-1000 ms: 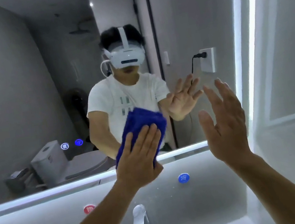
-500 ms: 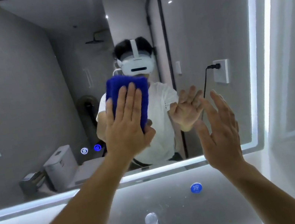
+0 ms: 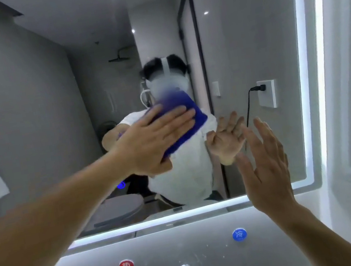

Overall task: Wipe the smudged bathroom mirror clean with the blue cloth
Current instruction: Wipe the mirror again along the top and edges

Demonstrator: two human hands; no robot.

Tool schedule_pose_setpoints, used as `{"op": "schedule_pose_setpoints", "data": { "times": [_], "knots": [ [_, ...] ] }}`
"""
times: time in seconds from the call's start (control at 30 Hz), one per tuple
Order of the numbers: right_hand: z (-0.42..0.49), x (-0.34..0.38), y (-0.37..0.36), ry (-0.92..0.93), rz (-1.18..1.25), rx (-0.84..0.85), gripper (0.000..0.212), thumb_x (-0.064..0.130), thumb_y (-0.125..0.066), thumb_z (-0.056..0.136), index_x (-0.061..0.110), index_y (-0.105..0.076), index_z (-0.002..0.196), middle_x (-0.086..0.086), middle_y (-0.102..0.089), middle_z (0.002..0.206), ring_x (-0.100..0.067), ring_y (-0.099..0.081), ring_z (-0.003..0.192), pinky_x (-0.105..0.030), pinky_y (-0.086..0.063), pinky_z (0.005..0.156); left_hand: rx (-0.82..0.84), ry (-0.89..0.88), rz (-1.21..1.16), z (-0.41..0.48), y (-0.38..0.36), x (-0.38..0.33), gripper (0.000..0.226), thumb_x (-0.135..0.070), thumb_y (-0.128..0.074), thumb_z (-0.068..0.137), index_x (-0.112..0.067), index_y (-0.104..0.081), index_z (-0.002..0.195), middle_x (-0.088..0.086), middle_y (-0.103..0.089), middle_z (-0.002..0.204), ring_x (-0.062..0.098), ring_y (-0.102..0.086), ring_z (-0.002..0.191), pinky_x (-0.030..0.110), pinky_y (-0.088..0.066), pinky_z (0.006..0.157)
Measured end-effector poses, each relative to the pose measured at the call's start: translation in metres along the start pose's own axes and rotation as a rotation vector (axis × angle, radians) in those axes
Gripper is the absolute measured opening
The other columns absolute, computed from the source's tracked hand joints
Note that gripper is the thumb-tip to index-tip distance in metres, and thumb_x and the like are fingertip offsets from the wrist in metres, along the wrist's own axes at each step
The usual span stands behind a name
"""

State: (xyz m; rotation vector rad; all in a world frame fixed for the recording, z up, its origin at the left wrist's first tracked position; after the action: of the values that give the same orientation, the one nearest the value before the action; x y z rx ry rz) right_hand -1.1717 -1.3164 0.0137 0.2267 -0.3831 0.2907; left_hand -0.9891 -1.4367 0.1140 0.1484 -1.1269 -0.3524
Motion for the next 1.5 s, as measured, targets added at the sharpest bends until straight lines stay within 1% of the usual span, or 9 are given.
{"op": "schedule_pose_setpoints", "data": {
  "times": [0.17, 0.27, 0.43, 0.63, 0.77, 0.9, 1.07, 1.23, 1.5],
  "knots": [
    [0.003, 0.006, -0.005, -0.015, 0.031, -0.004, 0.051, 0.039, -0.032, 0.100, 0.021, -0.038, 0.148, 0.016, -0.017, 0.156, -0.012, -0.018, 0.147, -0.031, -0.011, 0.120, -0.153, 0.644, -0.006, 0.029, 0.022, 0.073, 0.091, -0.052, -0.039, 0.086, -0.012, 0.003, 0.156, 0.009, -0.003, 0.164, 0.022, 0.003, 0.151, 0.046, -0.002, 0.122],
    [0.006, 0.011, -0.008, -0.038, 0.055, 0.004, 0.053, 0.042, -0.030, 0.099, 0.022, -0.036, 0.147, 0.013, -0.018, 0.155, -0.011, -0.018, 0.147, -0.035, -0.012, 0.120, -0.194, 0.743, -0.102, 0.023, 0.004, 0.018, 0.093, -0.049, -0.044, 0.084, -0.008, -0.003, 0.156, 0.010, 0.001, 0.164, 0.025, 0.002, 0.151, 0.049, 0.000, 0.121],
    [0.002, 0.005, -0.008, -0.033, 0.029, 0.005, 0.053, 0.037, -0.036, 0.099, 0.015, -0.040, 0.147, 0.015, -0.017, 0.154, 0.002, -0.011, 0.143, -0.024, -0.008, 0.119, -0.029, 0.266, -0.117, -0.017, -0.031, -0.096, 0.093, -0.038, -0.054, 0.079, -0.012, -0.008, 0.156, 0.005, 0.000, 0.165, 0.024, -0.003, 0.152, 0.048, -0.001, 0.122],
    [0.008, 0.000, -0.001, -0.069, 0.027, 0.018, 0.052, 0.039, -0.035, 0.099, 0.023, -0.038, 0.148, 0.023, -0.009, 0.155, -0.003, -0.011, 0.146, -0.027, -0.006, 0.119, -0.063, -0.147, -0.036, 0.027, 0.011, 0.004, 0.094, -0.048, -0.046, 0.073, -0.015, -0.015, 0.155, 0.006, -0.028, 0.157, 0.021, -0.014, 0.149, 0.042, 0.002, 0.122],
    [0.010, 0.007, 0.000, -0.032, 0.036, -0.020, 0.055, 0.044, -0.030, 0.098, 0.022, -0.037, 0.149, 0.023, -0.008, 0.157, -0.005, -0.012, 0.147, -0.027, -0.008, 0.120, -0.086, 0.394, 0.061, 0.070, 0.044, 0.146, 0.100, -0.056, -0.042, 0.080, -0.025, 0.019, 0.152, 0.005, 0.001, 0.165, 0.017, 0.006, 0.150, 0.043, 0.000, 0.122],
    [0.019, 0.002, 0.003, -0.069, 0.027, -0.004, 0.060, 0.048, -0.026, 0.097, 0.021, -0.035, 0.150, 0.016, -0.012, 0.159, -0.008, -0.014, 0.148, -0.035, -0.012, 0.121, -0.223, 0.777, -0.044, 0.076, 0.044, 0.125, 0.097, -0.053, -0.044, 0.081, -0.013, 0.005, 0.156, 0.007, 0.003, 0.164, 0.020, 0.008, 0.151, 0.051, -0.006, 0.121],
    [0.027, 0.006, 0.004, -0.041, 0.031, -0.028, 0.060, 0.054, -0.025, 0.097, 0.025, -0.036, 0.149, 0.031, -0.004, 0.155, 0.003, -0.009, 0.145, -0.025, -0.005, 0.119, -0.105, 0.321, -0.059, 0.039, 0.004, -0.013, 0.096, -0.046, -0.050, 0.083, -0.011, 0.003, 0.156, 0.006, 0.007, 0.164, 0.024, 0.004, 0.151, 0.050, -0.001, 0.121],
    [0.030, 0.009, 0.006, 0.004, 0.023, -0.030, 0.060, 0.052, -0.026, 0.097, 0.025, -0.037, 0.148, 0.032, -0.003, 0.155, 0.002, -0.010, 0.145, -0.028, -0.006, 0.118, 0.002, -0.175, 0.049, 0.048, 0.011, 0.033, 0.088, -0.052, -0.042, 0.083, -0.013, -0.012, 0.156, 0.006, -0.012, 0.163, 0.022, -0.005, 0.152, 0.048, -0.005, 0.122],
    [0.087, 0.046, 0.007, 0.072, 0.013, -0.086, 0.054, 0.039, -0.031, 0.098, 0.023, -0.036, 0.149, -0.002, -0.024, 0.159, -0.021, -0.021, 0.146, -0.046, -0.018, 0.117, -0.179, 0.643, -0.045, 0.076, 0.034, 0.083, 0.095, -0.049, -0.045, 0.084, -0.012, 0.005, 0.156, 0.005, 0.008, 0.164, 0.022, 0.007, 0.151, 0.051, -0.006, 0.121]
  ]
}}
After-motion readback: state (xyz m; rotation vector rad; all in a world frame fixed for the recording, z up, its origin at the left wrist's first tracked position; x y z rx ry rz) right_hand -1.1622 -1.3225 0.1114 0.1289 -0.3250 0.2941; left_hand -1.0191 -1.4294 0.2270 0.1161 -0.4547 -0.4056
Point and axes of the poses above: each hand's wrist, its own z-axis towards the middle knuckle, its own y-axis out of the back of the hand, x = y × z, the point moved 5 cm from there along z, towards the middle knuckle
